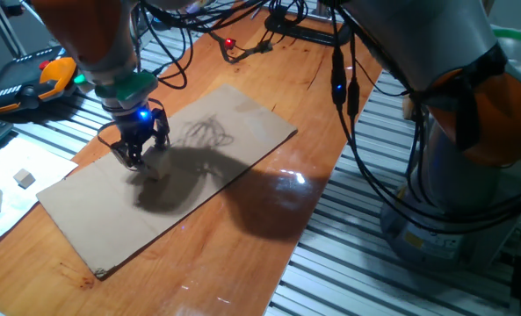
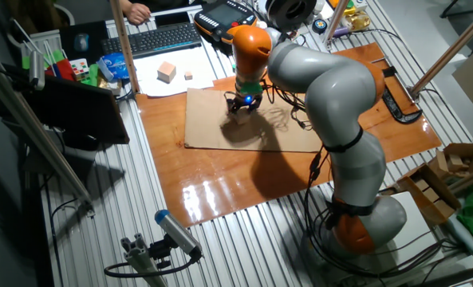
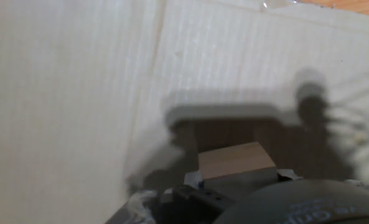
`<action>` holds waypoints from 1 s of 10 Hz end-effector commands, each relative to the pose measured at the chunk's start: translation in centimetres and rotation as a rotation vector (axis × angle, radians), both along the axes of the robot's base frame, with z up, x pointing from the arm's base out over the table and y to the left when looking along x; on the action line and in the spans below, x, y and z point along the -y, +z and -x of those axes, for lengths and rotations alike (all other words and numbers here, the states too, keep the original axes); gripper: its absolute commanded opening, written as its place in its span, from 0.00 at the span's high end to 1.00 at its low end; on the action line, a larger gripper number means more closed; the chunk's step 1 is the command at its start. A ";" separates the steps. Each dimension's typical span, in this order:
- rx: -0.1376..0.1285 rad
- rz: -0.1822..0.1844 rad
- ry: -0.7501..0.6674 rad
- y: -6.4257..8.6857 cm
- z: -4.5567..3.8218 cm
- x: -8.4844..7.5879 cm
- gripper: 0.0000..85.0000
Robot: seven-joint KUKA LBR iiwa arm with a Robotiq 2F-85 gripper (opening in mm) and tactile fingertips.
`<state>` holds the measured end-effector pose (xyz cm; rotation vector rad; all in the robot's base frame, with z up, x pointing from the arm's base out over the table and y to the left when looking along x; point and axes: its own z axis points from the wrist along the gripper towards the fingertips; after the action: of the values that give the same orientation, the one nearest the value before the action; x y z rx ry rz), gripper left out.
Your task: Grab the block and place it at the designated location
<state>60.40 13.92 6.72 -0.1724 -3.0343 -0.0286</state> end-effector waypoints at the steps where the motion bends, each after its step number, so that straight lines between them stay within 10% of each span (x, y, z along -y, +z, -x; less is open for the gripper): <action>1: -0.006 -0.015 -0.001 -0.3 0.00 0.0 0.35; 10: -0.024 0.013 0.008 -0.9 -0.08 -0.3 0.24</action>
<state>60.44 14.17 6.03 -0.1601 -3.0093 -0.0056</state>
